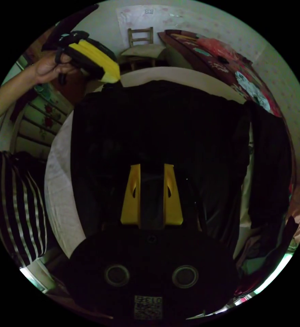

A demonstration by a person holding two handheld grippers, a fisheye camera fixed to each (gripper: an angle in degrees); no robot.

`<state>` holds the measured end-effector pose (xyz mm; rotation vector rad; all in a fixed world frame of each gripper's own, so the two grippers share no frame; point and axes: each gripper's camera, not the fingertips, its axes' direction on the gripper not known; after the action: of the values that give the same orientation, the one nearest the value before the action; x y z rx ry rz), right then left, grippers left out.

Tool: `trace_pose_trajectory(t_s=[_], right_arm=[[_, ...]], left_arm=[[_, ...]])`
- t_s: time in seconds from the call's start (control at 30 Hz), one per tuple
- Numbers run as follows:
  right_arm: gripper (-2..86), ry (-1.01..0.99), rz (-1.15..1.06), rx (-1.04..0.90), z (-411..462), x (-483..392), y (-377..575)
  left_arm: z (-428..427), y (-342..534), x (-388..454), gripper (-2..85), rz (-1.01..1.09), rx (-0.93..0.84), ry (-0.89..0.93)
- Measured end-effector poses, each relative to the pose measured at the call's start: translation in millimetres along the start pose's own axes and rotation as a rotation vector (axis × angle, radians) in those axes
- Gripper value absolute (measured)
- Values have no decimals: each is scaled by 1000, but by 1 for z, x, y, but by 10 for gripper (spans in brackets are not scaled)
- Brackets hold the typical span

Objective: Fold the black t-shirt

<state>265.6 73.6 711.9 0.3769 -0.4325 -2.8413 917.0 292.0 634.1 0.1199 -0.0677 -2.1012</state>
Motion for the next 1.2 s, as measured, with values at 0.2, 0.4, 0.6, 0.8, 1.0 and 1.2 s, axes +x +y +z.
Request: trace_pose_trajectory(t_s=[0.2, 0.4, 0.6, 0.8, 1.0, 1.2], right_arm=[[37, 70, 7, -6, -2, 8, -27], [13, 128, 162, 35, -17, 26, -16], [52, -35, 373, 201, -45, 30, 22], [79, -204, 424, 152, -28, 11, 31], [103, -197, 557, 204, -36, 21, 29], [91, -98, 548, 162, -33, 28, 16]], left_arm=[[3, 9, -3, -4, -14, 22, 35], [8, 30, 31, -3, 75, 36, -21], [44, 67, 90, -1, 159, -48, -28], [98, 109, 137, 17, 280, -272, -90], [62, 114, 100, 48, -6, -22, -189], [88, 102, 70, 52, -78, -81, -252]])
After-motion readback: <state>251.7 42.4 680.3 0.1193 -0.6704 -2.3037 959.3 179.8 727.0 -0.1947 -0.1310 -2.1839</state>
